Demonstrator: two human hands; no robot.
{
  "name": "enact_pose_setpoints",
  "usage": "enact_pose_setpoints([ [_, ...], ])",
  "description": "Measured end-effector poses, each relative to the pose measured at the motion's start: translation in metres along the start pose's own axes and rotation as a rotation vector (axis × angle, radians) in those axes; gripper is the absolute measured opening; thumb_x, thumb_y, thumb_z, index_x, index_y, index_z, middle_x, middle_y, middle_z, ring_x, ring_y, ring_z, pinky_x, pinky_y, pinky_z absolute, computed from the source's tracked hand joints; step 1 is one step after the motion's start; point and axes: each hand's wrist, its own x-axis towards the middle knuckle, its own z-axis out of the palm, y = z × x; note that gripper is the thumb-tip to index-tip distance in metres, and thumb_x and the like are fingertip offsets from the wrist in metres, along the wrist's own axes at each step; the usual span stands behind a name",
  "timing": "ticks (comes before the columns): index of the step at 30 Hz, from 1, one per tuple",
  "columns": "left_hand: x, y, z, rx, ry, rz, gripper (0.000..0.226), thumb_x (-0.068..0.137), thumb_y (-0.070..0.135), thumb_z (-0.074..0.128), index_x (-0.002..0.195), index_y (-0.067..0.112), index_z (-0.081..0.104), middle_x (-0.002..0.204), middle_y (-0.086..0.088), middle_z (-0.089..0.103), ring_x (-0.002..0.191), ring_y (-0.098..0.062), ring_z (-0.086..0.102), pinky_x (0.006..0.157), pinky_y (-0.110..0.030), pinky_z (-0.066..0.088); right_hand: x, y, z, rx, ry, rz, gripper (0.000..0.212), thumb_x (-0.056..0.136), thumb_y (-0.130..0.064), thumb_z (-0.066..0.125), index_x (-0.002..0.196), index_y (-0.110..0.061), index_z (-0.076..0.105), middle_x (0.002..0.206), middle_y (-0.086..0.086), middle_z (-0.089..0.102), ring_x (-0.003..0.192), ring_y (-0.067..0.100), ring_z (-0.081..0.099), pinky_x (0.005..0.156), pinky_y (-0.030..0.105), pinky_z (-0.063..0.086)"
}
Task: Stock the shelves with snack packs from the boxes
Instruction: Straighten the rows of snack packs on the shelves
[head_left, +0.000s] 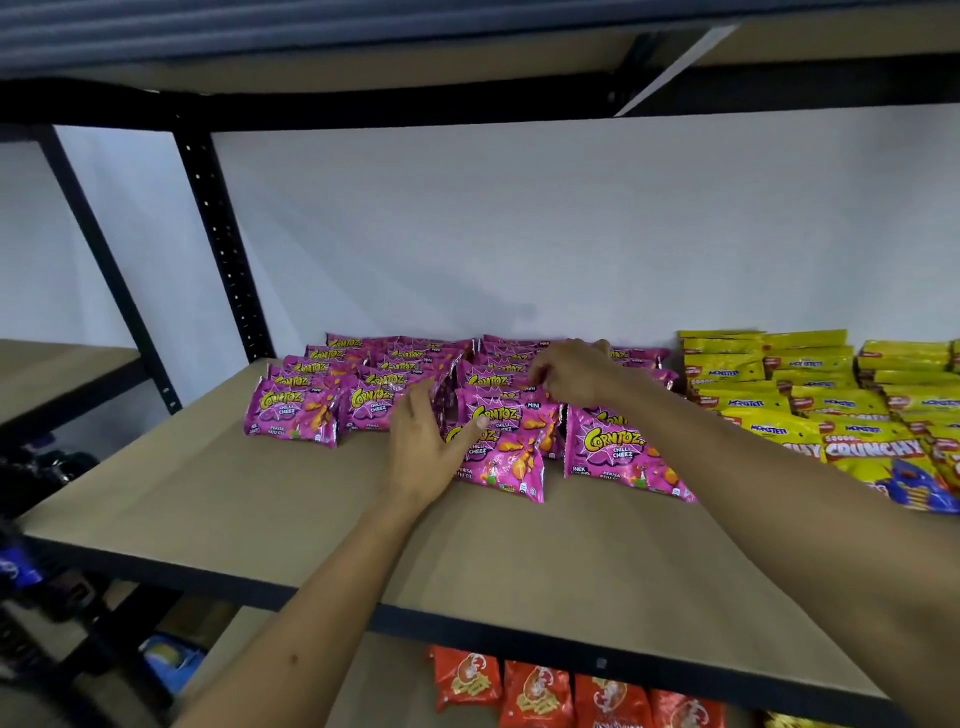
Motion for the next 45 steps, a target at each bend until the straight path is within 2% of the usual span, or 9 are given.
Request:
enact_pose_setpoints([
  [4, -0.003, -0.008, -0.012, -0.027, -0.036, -0.132, 0.082, 0.071, 0.062, 0.069, 0.136, 0.022, 0.038, 0.108, 0.001, 0.059, 0.103, -0.021, 0.056, 0.09, -0.041, 0.05, -0.013, 0.003, -0.007, 0.035, 0.144, -0.137, 0.02, 0.095, -0.033, 0.055, 0.109, -0.029, 0.068, 0.102, -0.008, 0.07, 0.106, 0.017, 0.058, 0.098, 0.04, 0.027],
  [8, 0.002, -0.014, -0.025, -0.145, -0.213, -0.278, 0.085, 0.07, 0.049, 0.08, 0.142, 0.026, 0.041, 0.118, 0.0, 0.059, 0.111, -0.018, 0.057, 0.101, -0.038, 0.045, -0.026, 0.002, -0.003, -0.041, 0.073, -0.358, 0.024, 0.086, -0.042, 0.068, 0.103, -0.024, 0.07, 0.092, -0.009, 0.072, 0.086, 0.011, 0.063, 0.089, 0.032, 0.039],
  [11, 0.004, -0.014, -0.032, -0.241, -0.266, -0.282, 0.075, 0.074, 0.029, 0.083, 0.14, 0.02, 0.047, 0.125, -0.007, 0.059, 0.115, -0.016, 0.054, 0.099, -0.032, 0.043, -0.02, -0.006, 0.003, -0.11, 0.036, -0.355, 0.031, 0.085, -0.031, 0.072, 0.114, -0.02, 0.066, 0.106, -0.003, 0.071, 0.098, 0.016, 0.064, 0.094, 0.036, 0.043],
  [14, -0.001, -0.007, -0.023, -0.34, -0.161, -0.31, 0.065, 0.076, 0.014, 0.081, 0.133, 0.01, 0.051, 0.118, -0.005, 0.059, 0.112, -0.017, 0.053, 0.092, -0.027, 0.041, -0.023, -0.007, 0.008, 0.02, 0.001, -0.314, 0.034, 0.087, -0.016, 0.07, 0.121, -0.016, 0.065, 0.121, 0.002, 0.067, 0.111, 0.019, 0.061, 0.096, 0.036, 0.047],
  [19, 0.001, 0.003, -0.011, -0.307, -0.057, -0.328, 0.067, 0.072, 0.017, 0.085, 0.128, 0.009, 0.05, 0.114, -0.005, 0.061, 0.107, -0.019, 0.057, 0.092, -0.032, 0.047, -0.027, -0.007, 0.01, 0.026, 0.071, -0.267, 0.03, 0.091, -0.011, 0.062, 0.121, -0.015, 0.066, 0.12, 0.003, 0.068, 0.109, 0.021, 0.063, 0.095, 0.04, 0.049],
  [25, -0.002, 0.013, -0.013, -0.275, -0.143, -0.293, 0.054, 0.076, 0.018, 0.082, 0.123, 0.01, 0.056, 0.096, 0.009, 0.058, 0.095, -0.013, 0.056, 0.084, -0.023, 0.043, -0.033, -0.005, 0.024, 0.082, 0.338, -0.178, 0.039, 0.087, 0.0, 0.052, 0.118, -0.017, 0.068, 0.112, 0.007, 0.071, 0.098, 0.026, 0.066, 0.086, 0.042, 0.054],
  [31, 0.002, 0.024, -0.006, -0.293, -0.063, -0.303, 0.061, 0.076, 0.031, 0.08, 0.129, 0.016, 0.054, 0.098, 0.001, 0.065, 0.093, -0.017, 0.063, 0.086, -0.029, 0.051, -0.033, -0.021, 0.019, 0.006, 0.68, -0.143, 0.04, 0.079, -0.002, 0.051, 0.114, -0.009, 0.068, 0.107, 0.014, 0.069, 0.101, 0.038, 0.06, 0.084, 0.051, 0.051],
  [36, -0.009, -0.006, -0.028, -0.182, -0.071, -0.166, 0.032, 0.088, 0.015, 0.066, 0.119, 0.014, 0.061, 0.079, 0.008, 0.062, 0.078, -0.012, 0.061, 0.082, -0.029, 0.052, -0.042, -0.061, 0.049, -0.027, 0.743, -0.202, 0.041, 0.07, 0.002, 0.047, 0.106, -0.001, 0.069, 0.099, 0.017, 0.069, 0.093, 0.038, 0.062, 0.081, 0.046, 0.053],
  [45, -0.003, -0.115, -0.121, 0.336, 0.033, 0.187, 0.02, 0.089, 0.025, 0.055, 0.102, 0.016, 0.066, 0.098, -0.008, 0.064, 0.1, -0.031, 0.054, 0.084, -0.043, 0.042, -0.049, -0.191, 0.121, -0.002, 0.636, -0.136, 0.034, 0.077, -0.004, 0.065, 0.111, -0.007, 0.067, 0.111, 0.011, 0.065, 0.104, 0.03, 0.059, 0.086, 0.043, 0.051],
])
